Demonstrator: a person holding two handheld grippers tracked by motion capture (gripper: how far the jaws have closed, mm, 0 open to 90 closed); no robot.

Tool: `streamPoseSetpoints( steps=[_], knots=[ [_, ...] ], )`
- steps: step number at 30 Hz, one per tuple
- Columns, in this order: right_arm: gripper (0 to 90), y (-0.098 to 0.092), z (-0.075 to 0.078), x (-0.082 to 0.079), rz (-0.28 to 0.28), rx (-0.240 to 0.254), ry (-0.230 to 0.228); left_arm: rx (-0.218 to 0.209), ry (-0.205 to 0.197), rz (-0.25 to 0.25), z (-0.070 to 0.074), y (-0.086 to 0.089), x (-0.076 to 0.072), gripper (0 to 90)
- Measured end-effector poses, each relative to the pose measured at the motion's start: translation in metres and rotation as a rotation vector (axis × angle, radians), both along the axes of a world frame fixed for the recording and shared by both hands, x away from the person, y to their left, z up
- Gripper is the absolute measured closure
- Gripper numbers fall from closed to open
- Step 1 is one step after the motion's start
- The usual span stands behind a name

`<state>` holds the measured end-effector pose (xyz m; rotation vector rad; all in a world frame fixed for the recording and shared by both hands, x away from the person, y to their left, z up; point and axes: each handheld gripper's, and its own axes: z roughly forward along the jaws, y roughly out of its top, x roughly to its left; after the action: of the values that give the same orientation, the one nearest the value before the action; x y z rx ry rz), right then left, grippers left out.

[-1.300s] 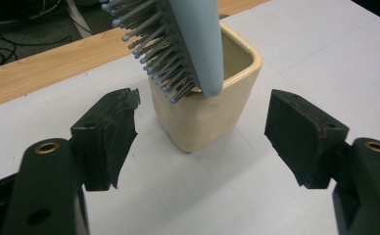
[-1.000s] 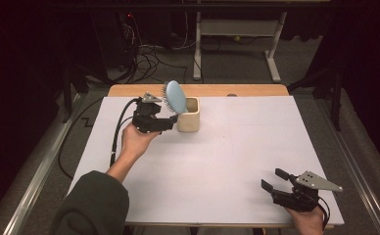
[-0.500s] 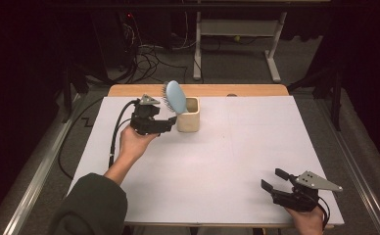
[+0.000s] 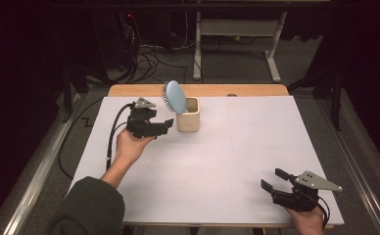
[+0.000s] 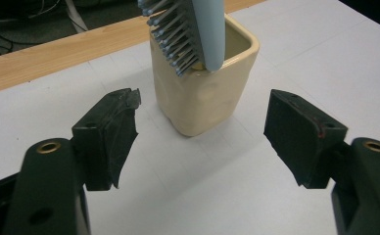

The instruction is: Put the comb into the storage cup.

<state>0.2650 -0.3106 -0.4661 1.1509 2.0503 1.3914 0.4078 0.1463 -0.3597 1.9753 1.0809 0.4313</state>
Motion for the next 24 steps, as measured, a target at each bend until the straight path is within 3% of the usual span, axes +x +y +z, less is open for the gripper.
streamPoseSetpoints(
  steps=[24],
  knots=[
    [28.1, 0.0005, 0.0000, 0.0001, 0.000, -0.004, 0.001, -0.015, 0.006, -0.002, -0.0028, 0.0084, -0.0093, 28.6]
  ],
)
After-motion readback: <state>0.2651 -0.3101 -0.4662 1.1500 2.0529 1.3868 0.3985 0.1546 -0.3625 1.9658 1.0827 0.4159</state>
